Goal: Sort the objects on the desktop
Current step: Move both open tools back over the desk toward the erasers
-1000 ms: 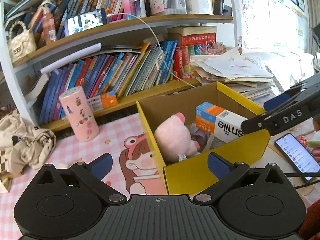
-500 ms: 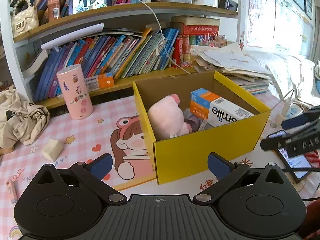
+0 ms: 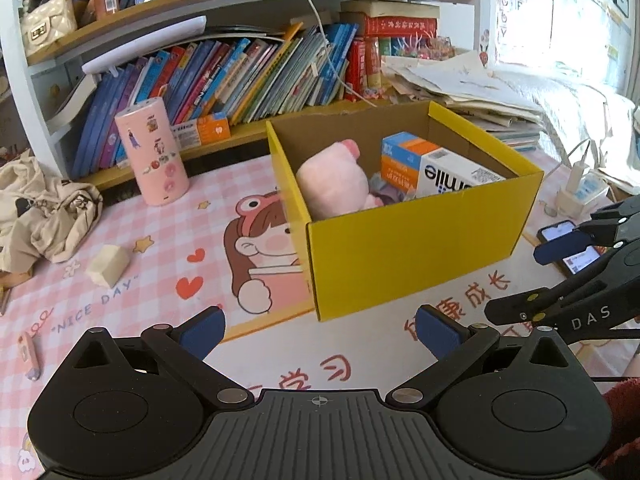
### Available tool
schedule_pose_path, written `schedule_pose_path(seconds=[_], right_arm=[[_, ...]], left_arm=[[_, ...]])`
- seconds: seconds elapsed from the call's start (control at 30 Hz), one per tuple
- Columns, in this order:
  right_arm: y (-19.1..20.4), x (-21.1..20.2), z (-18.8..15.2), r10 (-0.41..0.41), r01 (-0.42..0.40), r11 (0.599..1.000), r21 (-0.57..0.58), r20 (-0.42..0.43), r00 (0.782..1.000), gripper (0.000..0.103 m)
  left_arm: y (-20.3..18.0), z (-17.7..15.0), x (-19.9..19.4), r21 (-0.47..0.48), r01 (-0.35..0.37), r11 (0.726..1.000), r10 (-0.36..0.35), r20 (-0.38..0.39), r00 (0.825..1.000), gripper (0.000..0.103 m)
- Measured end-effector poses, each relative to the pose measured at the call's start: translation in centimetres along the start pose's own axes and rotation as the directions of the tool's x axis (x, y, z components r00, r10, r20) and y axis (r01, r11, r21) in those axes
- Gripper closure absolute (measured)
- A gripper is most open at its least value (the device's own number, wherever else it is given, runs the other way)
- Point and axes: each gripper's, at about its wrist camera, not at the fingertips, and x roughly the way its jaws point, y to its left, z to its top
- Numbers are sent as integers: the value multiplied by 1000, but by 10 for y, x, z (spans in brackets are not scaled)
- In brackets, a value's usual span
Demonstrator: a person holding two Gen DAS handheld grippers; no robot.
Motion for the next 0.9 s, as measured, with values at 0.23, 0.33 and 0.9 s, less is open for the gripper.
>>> schedule_pose_path(seconds=[0.23,0.33,0.9], right_arm=[[16,3,3,-24,24,1000,14,-9,1000,19],[27,3,4,-40,40,999,22,-10,999,19],[101,9,13,-69,70,997,44,-16,997,19]], left_arm=[[14,-5,0,19,29,999,-29,4,1000,1],[25,-7,-1,19,40,999,-40,3,999,1],[93,-25,-18,45,72,996,-71,-6,997,1]])
